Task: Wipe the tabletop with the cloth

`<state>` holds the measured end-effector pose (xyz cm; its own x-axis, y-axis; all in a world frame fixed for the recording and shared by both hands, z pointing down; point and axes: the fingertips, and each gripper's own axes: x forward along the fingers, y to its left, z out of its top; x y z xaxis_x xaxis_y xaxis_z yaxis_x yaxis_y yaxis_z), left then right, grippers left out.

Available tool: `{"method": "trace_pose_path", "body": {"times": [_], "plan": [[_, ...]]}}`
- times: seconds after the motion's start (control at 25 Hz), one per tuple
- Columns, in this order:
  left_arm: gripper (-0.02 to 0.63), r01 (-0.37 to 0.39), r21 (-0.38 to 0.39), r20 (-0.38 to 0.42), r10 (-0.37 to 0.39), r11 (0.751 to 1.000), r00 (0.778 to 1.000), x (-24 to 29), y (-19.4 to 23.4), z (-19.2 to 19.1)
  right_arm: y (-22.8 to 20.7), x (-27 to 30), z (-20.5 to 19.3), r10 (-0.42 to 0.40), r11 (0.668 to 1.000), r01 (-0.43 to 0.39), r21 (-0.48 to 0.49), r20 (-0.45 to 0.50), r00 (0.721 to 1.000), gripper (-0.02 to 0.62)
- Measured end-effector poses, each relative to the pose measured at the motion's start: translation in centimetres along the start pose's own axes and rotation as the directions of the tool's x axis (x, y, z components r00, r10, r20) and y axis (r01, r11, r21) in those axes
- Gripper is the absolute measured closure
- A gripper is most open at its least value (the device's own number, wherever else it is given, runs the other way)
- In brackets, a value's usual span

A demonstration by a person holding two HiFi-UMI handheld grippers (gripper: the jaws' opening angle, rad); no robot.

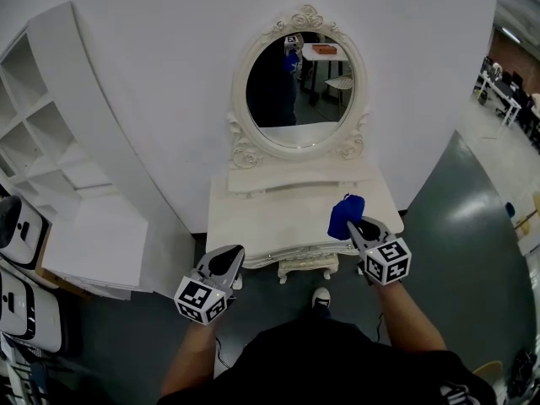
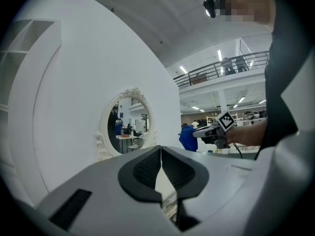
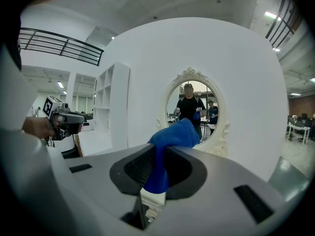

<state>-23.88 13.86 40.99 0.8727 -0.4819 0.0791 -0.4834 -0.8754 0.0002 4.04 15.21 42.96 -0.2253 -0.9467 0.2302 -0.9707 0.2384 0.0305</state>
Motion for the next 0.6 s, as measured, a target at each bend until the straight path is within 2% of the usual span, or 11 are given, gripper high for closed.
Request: {"method": "trace_pose_path", "body": {"times": [0.28,0.6], "plan": [[0.594,-0.019,-0.001,-0.027,0.019,1.000,0.999,4.4,2.2,-0.4,-4.0,4.2,-0.2,0.014,1.000,-0.014,0.016,-0.009,1.000,0.554],[0.594,-0.069,-0.017,-0.066,0.068,0.997,0.996,10.7,6.6,-1.2,-9.0,12.0,-0.6,0.068,0.997,-0.067,0.024,-0.037,0.997,0.554]]}}
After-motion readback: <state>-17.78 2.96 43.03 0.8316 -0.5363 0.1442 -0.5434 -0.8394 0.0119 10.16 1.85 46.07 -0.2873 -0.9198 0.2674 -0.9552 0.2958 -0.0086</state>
